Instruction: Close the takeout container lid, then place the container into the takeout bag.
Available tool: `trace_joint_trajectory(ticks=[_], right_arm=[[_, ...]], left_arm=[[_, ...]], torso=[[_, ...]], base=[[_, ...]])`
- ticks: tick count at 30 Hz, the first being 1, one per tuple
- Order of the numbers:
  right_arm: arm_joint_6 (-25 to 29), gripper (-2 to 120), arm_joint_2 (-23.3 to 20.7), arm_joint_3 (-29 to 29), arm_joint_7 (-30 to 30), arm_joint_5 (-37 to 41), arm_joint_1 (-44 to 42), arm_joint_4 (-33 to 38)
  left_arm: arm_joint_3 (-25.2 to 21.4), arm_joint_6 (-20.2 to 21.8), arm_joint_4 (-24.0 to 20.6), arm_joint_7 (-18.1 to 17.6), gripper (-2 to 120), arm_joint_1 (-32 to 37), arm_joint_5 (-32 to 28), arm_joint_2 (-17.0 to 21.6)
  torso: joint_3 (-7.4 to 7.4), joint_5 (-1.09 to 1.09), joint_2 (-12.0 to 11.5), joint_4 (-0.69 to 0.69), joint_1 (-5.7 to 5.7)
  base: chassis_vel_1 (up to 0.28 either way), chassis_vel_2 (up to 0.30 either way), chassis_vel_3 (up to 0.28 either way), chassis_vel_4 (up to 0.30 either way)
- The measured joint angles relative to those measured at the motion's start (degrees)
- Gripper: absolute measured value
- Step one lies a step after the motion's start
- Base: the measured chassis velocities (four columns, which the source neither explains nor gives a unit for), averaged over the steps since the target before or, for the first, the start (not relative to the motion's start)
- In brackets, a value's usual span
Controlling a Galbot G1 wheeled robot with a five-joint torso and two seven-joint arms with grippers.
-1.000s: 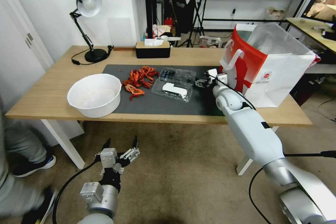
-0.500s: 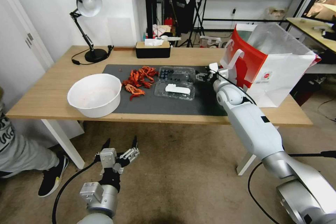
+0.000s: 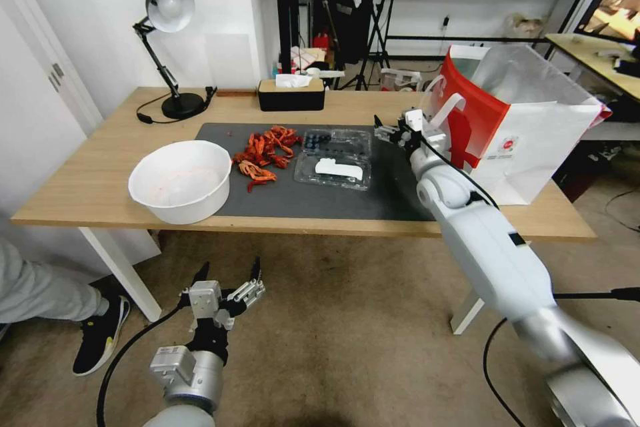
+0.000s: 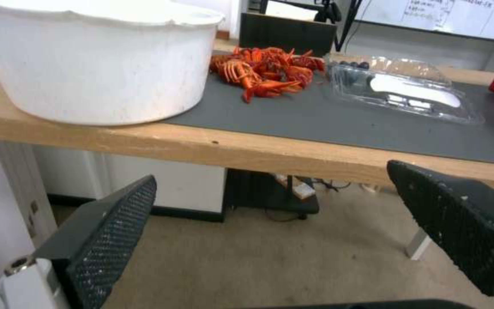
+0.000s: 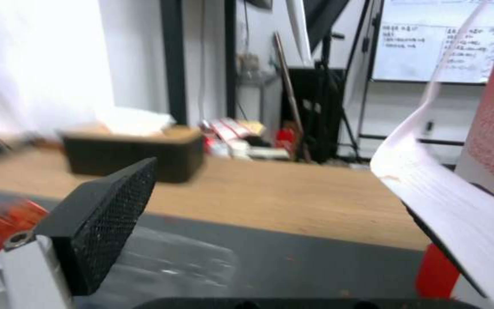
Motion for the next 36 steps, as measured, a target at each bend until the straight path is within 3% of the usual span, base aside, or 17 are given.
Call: trace_joint_trajectory(ticks=[7,17,29,36], right_arm=[[0.7,100,-1.9,3.1,1.9,3.6,-10.3,12.2],[5.1,100,-2.6,10.2,0.6,-1.7,-30.6,25.8],[9.3,100,-0.5,17.1,0.0,-8.3,-46.2,33.4],[12.1,100,3.3,20.7,-1.3,-12.9,-54.7,36.0]], left_arm=[[0.5,0.0,-0.4,0.3,100,-0.1,0.2,-0.1],[0.8,-0.1,-0.5,0.9,100,-0.6,0.1,0.3],[1.9,0.1,0.5,1.2,100,-2.1,-0.3,0.5],[2.2,1.1,0.6,1.3,100,-3.7,-2.0,1.6]], torso=[[-0.02,-0.03,0.0,0.01,-0.02],[-0.01,-0.01,0.0,0.00,-0.01],[-0.01,-0.01,0.0,0.01,-0.02],[0.00,0.00,0.0,0.00,-0.01]], base=[[0.000,0.000,0.000,0.000],[0.000,0.000,0.000,0.000],[0.000,0.000,0.000,0.000],[0.000,0.000,0.000,0.000]])
